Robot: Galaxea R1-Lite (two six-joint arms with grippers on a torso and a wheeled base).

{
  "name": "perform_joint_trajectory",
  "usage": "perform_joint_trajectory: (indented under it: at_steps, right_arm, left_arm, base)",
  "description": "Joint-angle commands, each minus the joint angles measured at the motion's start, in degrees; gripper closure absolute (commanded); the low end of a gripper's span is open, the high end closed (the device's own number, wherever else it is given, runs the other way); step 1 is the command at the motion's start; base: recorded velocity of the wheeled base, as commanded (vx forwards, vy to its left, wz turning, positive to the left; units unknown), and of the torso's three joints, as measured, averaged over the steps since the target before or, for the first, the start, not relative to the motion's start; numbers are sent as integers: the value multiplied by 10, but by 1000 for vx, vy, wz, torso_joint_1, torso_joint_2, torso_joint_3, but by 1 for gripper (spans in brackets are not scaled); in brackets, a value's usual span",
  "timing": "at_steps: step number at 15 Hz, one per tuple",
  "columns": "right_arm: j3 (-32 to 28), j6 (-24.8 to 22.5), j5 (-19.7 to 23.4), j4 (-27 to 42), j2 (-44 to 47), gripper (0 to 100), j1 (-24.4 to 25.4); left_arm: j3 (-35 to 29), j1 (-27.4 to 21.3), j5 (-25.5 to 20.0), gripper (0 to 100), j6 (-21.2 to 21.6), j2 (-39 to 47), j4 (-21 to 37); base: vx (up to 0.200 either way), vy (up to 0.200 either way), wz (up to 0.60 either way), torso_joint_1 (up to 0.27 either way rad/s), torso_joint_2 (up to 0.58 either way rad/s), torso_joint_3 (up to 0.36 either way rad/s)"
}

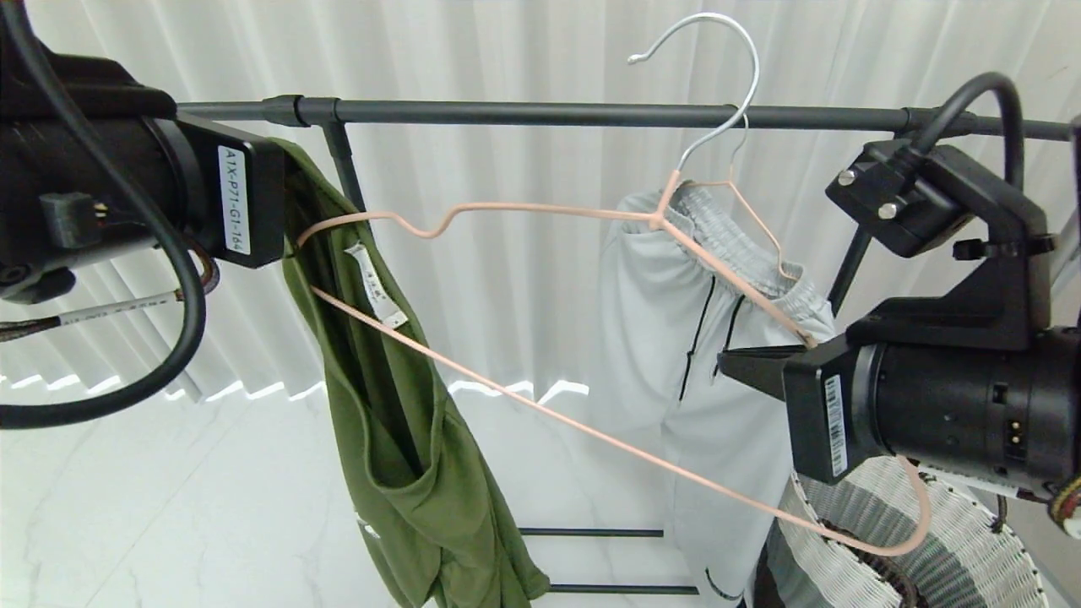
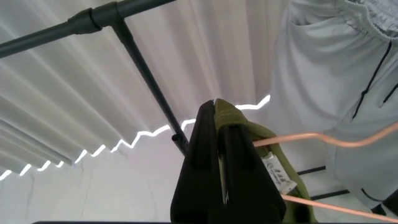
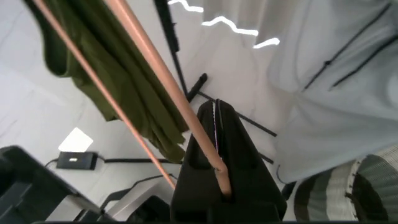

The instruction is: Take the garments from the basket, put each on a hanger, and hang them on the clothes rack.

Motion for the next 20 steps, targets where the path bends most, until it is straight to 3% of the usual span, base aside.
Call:
perform_joint_trajectory:
  at_steps: [1, 6, 8, 11, 12, 14, 17, 20]
  right_arm:
    - [0, 0, -6, -1, 2, 100, -7]
    - [-14, -1, -13, -4, 12, 100, -25]
    - [-30, -5, -14, -5, 19, 100, -17]
    - [-23, 3, -1, 0, -1, 100, 74]
    - [-3, 14, 21, 3, -15, 100, 116]
    - [22, 31, 44, 13, -20, 100, 140]
    - [22, 47, 41, 10, -1, 100, 137]
    - [22, 60, 35, 10, -3, 100, 94]
  left_arm:
    - [0, -1, 0, 100, 0, 0, 0]
    - [1, -43, 0, 100, -5, 4, 0]
    - [-3, -51, 0, 100, -29, 18, -1]
    - [-22, -52, 0, 100, -85, 46, -1]
    - [-33, -52, 0, 100, -96, 56, 0]
    - [-42, -51, 0, 100, -98, 64, 0]
    - [-44, -51, 0, 100, -101, 67, -1]
    - [-43, -44, 1, 100, -101, 65, 0]
  base:
    - [0, 0, 0, 0, 0, 0]
    - [0, 0, 0, 0, 0, 0]
    - [0, 0, 0, 0, 0, 0]
    - [0, 0, 0, 0, 0, 0]
    - [0, 0, 0, 0, 0, 0]
    - [0, 0, 0, 0, 0, 0]
    - [0, 0, 0, 0, 0, 0]
    - [0, 0, 0, 0, 0, 0]
